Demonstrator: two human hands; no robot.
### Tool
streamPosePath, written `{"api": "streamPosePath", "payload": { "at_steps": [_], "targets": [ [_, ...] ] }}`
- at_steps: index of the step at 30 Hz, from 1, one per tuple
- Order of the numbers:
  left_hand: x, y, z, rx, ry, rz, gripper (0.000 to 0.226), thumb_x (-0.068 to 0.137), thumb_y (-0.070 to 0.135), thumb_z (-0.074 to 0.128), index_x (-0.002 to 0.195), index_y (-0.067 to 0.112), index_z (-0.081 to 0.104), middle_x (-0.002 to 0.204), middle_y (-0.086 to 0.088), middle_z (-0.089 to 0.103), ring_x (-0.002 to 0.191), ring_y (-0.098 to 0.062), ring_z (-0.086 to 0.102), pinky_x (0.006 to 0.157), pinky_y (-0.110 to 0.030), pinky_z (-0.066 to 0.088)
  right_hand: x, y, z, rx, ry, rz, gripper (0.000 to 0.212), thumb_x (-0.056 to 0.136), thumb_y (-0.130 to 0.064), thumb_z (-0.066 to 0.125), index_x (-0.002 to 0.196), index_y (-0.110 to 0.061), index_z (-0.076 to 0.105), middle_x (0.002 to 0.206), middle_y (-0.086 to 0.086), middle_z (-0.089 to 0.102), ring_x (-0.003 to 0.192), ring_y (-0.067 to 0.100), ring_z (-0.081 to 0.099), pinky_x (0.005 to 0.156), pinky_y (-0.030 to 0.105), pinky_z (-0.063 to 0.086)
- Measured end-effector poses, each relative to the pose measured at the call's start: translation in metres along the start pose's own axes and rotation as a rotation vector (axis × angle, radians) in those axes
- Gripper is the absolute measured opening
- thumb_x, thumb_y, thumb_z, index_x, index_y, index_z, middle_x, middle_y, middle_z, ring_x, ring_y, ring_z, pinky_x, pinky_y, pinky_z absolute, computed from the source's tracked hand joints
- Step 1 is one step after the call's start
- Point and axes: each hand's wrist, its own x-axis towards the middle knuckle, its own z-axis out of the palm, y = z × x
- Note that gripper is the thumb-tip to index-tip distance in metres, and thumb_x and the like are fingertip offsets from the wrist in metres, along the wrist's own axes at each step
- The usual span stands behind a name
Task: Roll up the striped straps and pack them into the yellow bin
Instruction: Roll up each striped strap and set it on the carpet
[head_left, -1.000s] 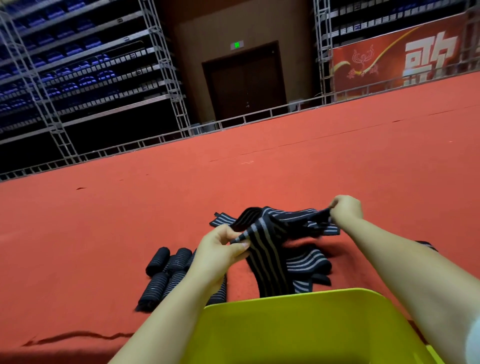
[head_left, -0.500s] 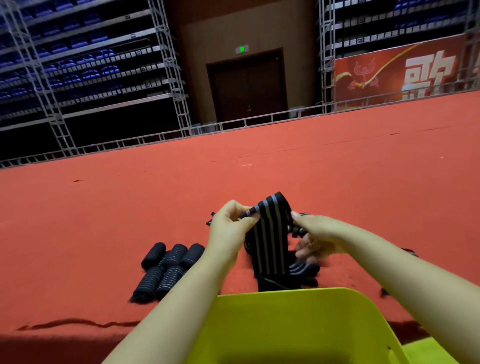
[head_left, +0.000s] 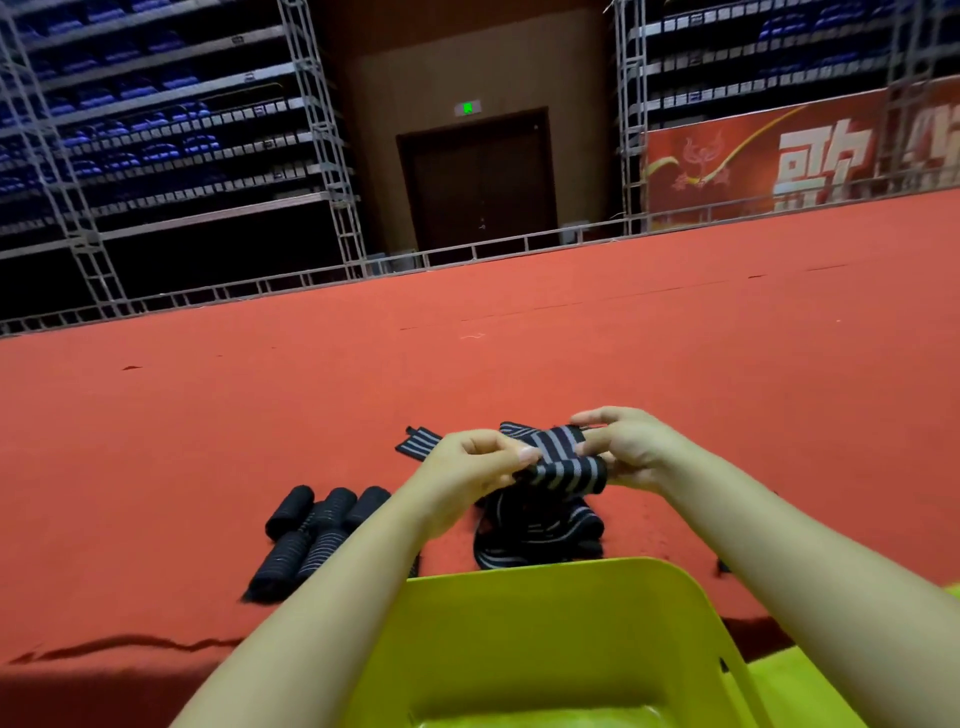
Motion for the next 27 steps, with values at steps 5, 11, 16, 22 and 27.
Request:
{"api": "streamPosePath", "payload": {
  "at_steps": [5, 11, 16, 22, 27],
  "targets": [
    [0.039, -0.021, -0.009, 0.217, 0.262, -0.129, 0.005, 0.092, 0.02, 0.064, 0.088, 0.02, 0.068, 0.097, -0.003, 0.068, 0.09, -0.017, 0.06, 0.073, -0.027, 0.045, -0.007, 0.026, -0.017, -0.284, 0.072, -0.144, 0.044, 0.078, 0.022, 0.044, 0.095, -0.017, 0.053, 0.102, 0.008, 0.064, 0.095, 0.025, 0.058, 0.074, 0.034, 0.049],
    [0.085, -0.061, -0.001, 0.69, 0.106, -0.204, 0.056, 0.083, 0.022, 0.073, 0.135, 0.015, 0.054, 0.13, -0.005, 0.057, 0.12, -0.02, 0.054, 0.1, -0.03, 0.044, -0.018, 0.043, -0.033, -0.34, 0.045, -0.171, 0.046, 0.081, 0.018, 0.046, 0.099, -0.024, 0.051, 0.109, -0.001, 0.066, 0.1, 0.024, 0.062, 0.083, 0.043, 0.054],
    [0.108, -0.084, 0.011, 1.036, 0.111, -0.123, 0.043, 0.08, 0.016, 0.065, 0.122, 0.022, 0.061, 0.126, -0.005, 0.063, 0.114, -0.021, 0.058, 0.092, -0.028, 0.045, -0.027, 0.044, -0.041, -0.341, 0.023, -0.23, 0.044, 0.085, 0.016, 0.047, 0.103, -0.023, 0.051, 0.106, -0.005, 0.068, 0.096, 0.018, 0.063, 0.083, 0.04, 0.055],
    [0.119, -0.089, 0.001, 1.077, 0.286, -0.108, 0.027, 0.081, 0.002, 0.052, 0.105, 0.013, 0.058, 0.103, -0.01, 0.064, 0.099, -0.031, 0.058, 0.069, -0.03, 0.038, -0.035, 0.049, -0.061, -0.281, 0.049, -0.26, 0.042, 0.085, 0.015, 0.05, 0.106, -0.022, 0.053, 0.098, -0.009, 0.069, 0.083, 0.016, 0.063, 0.075, 0.036, 0.055],
    [0.128, -0.088, -0.025, 0.656, 0.58, -0.298, 0.01, 0.081, 0.002, 0.056, 0.086, 0.011, 0.053, 0.079, -0.012, 0.06, 0.078, -0.033, 0.065, 0.069, -0.038, 0.056, -0.037, 0.058, -0.081, -0.2, 0.108, -0.266, 0.046, 0.082, 0.015, 0.052, 0.103, -0.025, 0.057, 0.104, -0.004, 0.071, 0.096, 0.033, 0.066, 0.089, 0.054, 0.052]
  ]
}}
